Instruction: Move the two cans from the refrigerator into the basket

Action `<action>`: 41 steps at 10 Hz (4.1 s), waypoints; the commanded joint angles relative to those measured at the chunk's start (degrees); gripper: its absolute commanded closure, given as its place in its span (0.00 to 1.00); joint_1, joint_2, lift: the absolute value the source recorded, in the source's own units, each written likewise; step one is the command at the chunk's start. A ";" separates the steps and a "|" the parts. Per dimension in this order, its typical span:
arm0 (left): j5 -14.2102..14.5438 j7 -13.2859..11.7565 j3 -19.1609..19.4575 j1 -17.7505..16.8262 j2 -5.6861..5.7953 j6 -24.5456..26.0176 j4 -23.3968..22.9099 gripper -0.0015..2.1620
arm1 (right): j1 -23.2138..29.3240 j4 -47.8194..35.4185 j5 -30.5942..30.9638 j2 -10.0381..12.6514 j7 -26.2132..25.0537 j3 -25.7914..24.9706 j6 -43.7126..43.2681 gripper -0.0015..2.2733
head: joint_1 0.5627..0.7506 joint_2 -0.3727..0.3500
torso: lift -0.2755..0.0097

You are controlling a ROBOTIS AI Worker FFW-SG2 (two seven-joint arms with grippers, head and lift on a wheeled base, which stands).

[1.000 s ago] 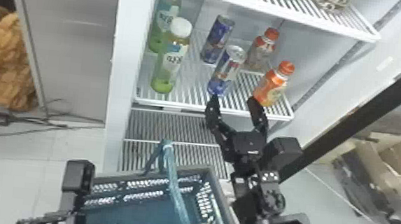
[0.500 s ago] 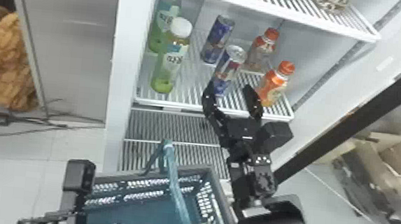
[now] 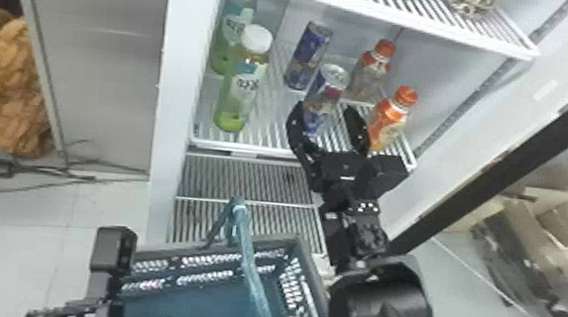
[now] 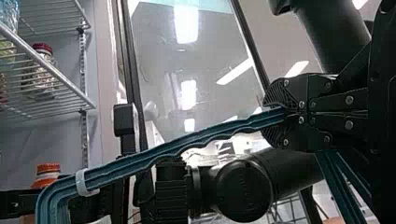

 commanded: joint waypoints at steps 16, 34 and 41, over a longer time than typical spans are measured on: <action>0.28 0.11 0.11 -0.12 -0.09 0.00 0.04 0.55 | 15.84 -24.72 -5.40 -1.20 0.00 -1.39 1.07 0.48 | 0.70 0.03 | 0.00; 0.28 0.02 0.91 0.86 -0.17 -0.14 0.04 0.55 | 50.15 -65.65 -10.43 0.29 3.43 -14.64 51.70 0.48 | 0.70 0.03 | 0.00; 0.16 0.02 0.91 0.86 -0.17 -0.14 -0.10 0.55 | 45.37 -62.13 -10.55 0.47 6.15 -13.61 66.32 0.47 | 0.70 0.03 | 0.00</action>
